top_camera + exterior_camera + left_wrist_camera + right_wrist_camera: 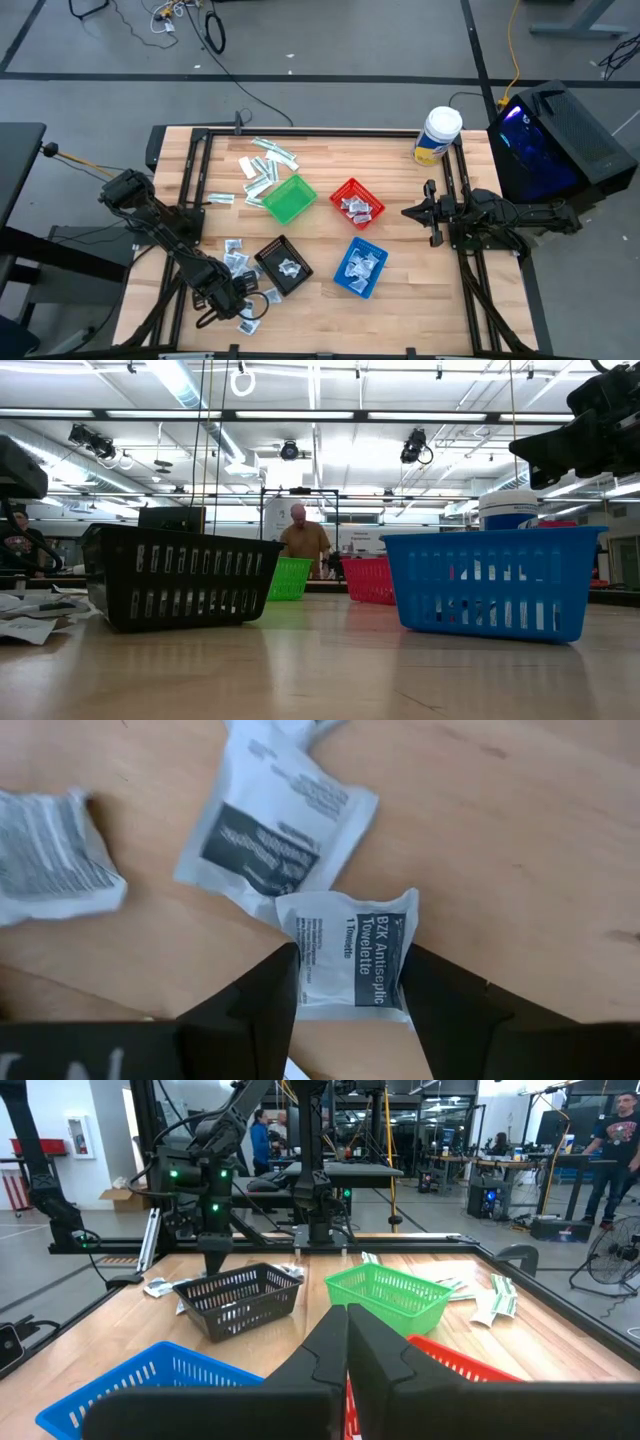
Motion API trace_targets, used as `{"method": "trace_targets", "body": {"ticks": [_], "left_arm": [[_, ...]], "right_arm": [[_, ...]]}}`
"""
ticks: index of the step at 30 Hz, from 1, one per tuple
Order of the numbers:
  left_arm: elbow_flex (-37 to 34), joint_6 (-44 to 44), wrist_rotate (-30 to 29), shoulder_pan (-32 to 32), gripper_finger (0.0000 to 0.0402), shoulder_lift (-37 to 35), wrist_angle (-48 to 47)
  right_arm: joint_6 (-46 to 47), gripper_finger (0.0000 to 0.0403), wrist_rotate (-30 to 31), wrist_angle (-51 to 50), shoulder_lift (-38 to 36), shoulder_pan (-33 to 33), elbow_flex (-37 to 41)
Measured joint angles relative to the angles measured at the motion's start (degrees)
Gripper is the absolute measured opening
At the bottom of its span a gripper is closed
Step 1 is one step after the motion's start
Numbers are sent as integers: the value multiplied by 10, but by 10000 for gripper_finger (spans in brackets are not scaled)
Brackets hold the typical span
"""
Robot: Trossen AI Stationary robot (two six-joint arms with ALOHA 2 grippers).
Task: Pick & Place First Aid Supplies
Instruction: Put the black towelette pack into the black bin
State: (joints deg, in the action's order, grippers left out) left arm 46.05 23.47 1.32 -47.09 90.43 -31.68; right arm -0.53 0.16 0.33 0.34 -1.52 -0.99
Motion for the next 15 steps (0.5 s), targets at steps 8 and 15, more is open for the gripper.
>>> {"method": "trace_targets", "body": {"ticks": [8,15], "left_arm": [[18,0,0,0,183,0,-1],[54,2,-3,1,183,0,-24]], "right_arm": [[0,13,0,0,0,0,0],[0,13,0,0,0,0,0]]}}
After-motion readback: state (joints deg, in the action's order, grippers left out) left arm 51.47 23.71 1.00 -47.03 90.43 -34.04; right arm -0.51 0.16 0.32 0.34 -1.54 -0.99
